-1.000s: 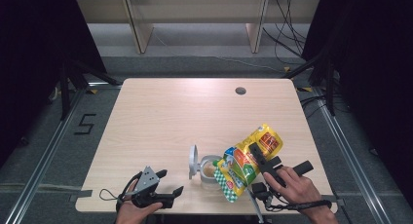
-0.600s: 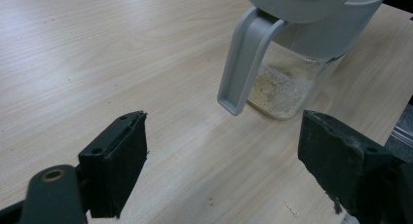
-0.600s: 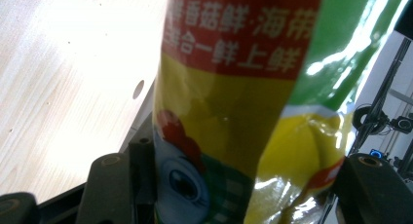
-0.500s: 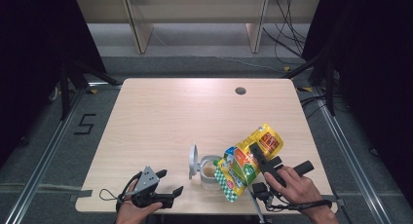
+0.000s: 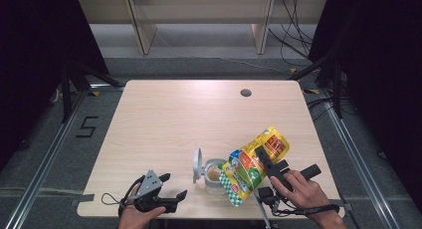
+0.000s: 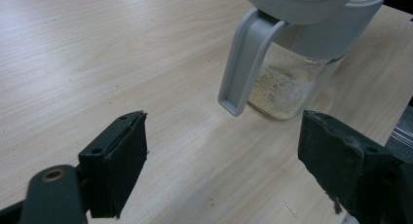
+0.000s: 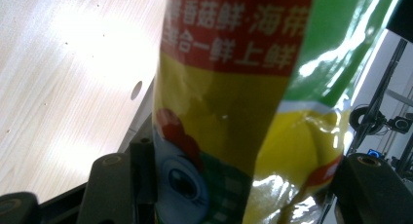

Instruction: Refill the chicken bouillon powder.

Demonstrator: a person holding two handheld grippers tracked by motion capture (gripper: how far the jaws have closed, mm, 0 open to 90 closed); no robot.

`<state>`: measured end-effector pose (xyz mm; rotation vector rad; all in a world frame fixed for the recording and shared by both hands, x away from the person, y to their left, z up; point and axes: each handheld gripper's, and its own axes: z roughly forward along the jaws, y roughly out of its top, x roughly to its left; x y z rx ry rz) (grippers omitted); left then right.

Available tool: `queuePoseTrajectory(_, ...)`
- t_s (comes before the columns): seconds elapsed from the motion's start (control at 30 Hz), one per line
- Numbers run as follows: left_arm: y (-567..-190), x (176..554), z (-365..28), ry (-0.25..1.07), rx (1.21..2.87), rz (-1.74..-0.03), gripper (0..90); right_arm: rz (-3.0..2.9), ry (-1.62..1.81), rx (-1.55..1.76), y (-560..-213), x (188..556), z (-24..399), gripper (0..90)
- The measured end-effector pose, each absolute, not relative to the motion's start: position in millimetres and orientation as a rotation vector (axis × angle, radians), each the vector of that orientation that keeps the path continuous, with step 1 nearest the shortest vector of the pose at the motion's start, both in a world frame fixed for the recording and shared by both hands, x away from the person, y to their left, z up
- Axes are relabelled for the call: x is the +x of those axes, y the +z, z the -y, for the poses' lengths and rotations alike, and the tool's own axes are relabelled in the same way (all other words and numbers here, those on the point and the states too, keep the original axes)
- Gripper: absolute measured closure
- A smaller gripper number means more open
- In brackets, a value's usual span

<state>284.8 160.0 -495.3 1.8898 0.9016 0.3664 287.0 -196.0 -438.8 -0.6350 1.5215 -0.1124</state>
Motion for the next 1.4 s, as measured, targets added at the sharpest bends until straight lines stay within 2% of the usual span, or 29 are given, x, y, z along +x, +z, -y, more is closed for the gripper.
queuePoseTrajectory(1.4, -494.9, 284.6, -160.1, 0.363, 1.892, -0.898, 17.9, -1.536, -0.081, -0.638, -436.6, 286.0, 197.0, 45.0)
